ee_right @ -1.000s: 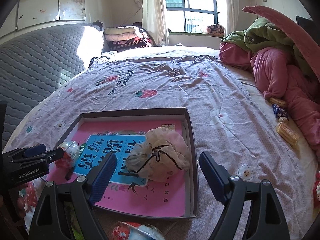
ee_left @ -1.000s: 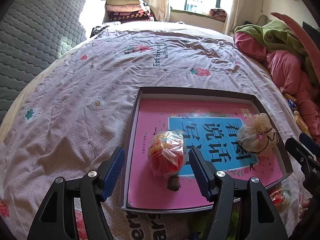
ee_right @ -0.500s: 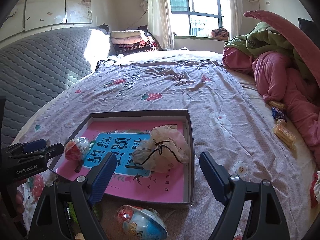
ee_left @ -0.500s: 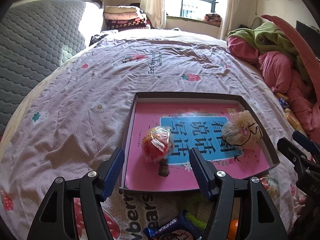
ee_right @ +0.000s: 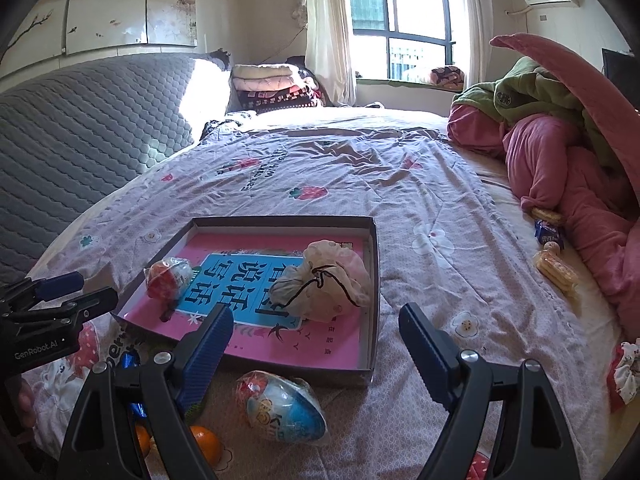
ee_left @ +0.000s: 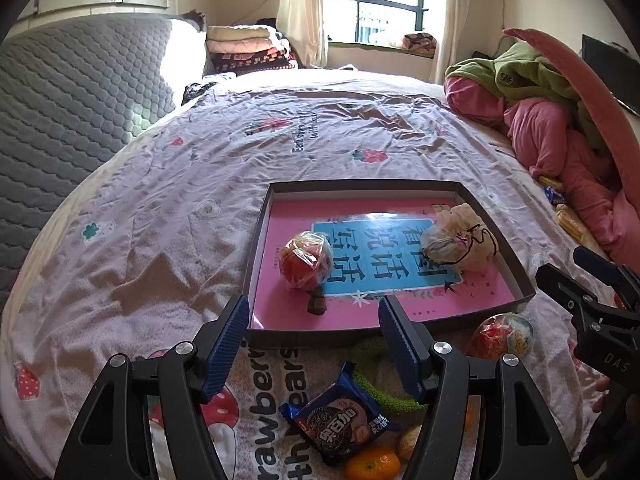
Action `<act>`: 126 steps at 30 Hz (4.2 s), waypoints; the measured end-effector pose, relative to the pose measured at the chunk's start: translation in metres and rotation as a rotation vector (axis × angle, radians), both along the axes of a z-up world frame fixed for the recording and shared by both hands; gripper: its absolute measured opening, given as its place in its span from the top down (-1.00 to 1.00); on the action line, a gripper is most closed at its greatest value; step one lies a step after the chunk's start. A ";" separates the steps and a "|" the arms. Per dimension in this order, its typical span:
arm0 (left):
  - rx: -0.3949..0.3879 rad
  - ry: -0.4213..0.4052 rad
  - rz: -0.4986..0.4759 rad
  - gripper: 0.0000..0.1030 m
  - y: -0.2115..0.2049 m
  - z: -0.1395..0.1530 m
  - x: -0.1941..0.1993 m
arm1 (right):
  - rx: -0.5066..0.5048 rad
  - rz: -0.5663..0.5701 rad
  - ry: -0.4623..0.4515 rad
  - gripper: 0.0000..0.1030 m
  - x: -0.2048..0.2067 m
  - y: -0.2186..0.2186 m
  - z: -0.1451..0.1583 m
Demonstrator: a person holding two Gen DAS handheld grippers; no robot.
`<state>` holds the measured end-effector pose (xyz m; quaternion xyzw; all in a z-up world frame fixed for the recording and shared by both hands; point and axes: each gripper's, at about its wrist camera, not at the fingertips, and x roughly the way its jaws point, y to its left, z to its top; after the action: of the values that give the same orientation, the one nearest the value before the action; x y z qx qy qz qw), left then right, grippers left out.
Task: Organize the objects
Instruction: 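Withdraw both tools from the box toward the remaining items, then grasp the blue-and-white egg toy with right tool while left tool grasps a mandarin orange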
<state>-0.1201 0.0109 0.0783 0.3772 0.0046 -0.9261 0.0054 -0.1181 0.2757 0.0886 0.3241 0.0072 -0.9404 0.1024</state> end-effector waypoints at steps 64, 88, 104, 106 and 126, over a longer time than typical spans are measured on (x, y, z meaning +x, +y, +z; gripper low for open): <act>0.010 -0.208 -0.063 -0.34 0.027 -0.086 0.078 | 0.021 0.081 -0.101 -0.64 0.024 0.012 -0.039; 0.073 -0.223 -0.037 -0.14 0.026 -0.095 0.066 | 0.032 0.166 -0.229 -0.64 -0.005 -0.015 -0.077; 0.140 -0.233 -0.085 0.22 0.025 -0.095 0.069 | -0.064 0.172 -0.276 -0.17 -0.008 -0.017 -0.079; 0.154 -0.234 -0.093 0.22 0.022 -0.094 0.069 | -0.076 0.174 -0.275 -0.17 -0.007 -0.015 -0.079; 0.181 -0.169 -0.119 0.22 0.016 -0.068 0.078 | -0.107 0.178 -0.231 -0.17 0.000 -0.014 -0.064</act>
<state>-0.0422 0.0267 0.0106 0.4524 0.0652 -0.8855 -0.0830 -0.1178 0.2614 0.0249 0.4223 -0.0261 -0.8832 0.2024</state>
